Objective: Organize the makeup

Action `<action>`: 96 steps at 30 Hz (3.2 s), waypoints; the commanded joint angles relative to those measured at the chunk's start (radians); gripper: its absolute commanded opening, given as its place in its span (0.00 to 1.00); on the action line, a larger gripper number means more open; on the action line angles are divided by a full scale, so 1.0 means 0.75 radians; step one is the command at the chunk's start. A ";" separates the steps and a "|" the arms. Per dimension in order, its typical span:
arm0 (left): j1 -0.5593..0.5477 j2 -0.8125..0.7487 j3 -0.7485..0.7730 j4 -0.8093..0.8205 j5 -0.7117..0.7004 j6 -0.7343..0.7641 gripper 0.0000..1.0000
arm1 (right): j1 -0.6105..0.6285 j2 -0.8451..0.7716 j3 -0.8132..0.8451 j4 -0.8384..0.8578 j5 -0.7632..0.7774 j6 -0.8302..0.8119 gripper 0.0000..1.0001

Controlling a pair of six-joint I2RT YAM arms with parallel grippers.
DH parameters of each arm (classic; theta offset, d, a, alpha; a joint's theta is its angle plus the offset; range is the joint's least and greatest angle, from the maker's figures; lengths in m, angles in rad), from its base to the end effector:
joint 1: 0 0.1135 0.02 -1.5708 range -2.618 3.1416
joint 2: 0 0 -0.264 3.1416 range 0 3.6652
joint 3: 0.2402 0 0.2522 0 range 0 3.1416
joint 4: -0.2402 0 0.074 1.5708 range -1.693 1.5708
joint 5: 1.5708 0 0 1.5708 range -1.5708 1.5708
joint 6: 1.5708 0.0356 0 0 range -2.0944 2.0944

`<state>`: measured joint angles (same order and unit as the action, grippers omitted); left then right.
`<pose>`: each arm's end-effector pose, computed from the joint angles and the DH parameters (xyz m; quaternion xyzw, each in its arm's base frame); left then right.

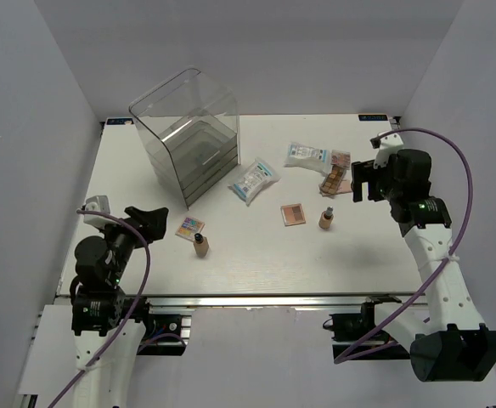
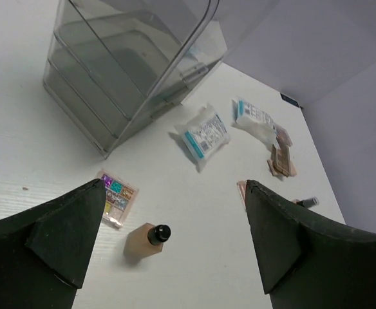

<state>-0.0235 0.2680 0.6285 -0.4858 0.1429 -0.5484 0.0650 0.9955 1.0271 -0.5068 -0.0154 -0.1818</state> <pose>0.0817 -0.0070 0.3123 -0.1485 0.7347 -0.2375 0.6179 0.2163 0.0146 0.3526 -0.1090 0.8467 -0.0238 0.5203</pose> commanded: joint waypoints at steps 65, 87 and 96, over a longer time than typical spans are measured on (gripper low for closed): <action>-0.012 0.557 -0.208 0.619 0.180 -0.302 0.74 | 0.707 1.747 1.101 1.336 -0.708 1.529 0.20; -0.186 0.753 -0.110 0.963 0.071 -0.275 0.73 | 0.648 1.199 0.498 1.510 -0.683 1.627 0.00; -0.186 0.909 0.017 1.106 0.108 -0.302 0.73 | 0.648 1.164 0.484 1.484 -0.689 1.590 0.00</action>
<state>-0.1593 0.9157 0.5831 0.2676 0.2024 -0.7681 0.5545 1.9182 1.3876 0.5671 -0.5304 1.0382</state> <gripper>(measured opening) 0.732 0.007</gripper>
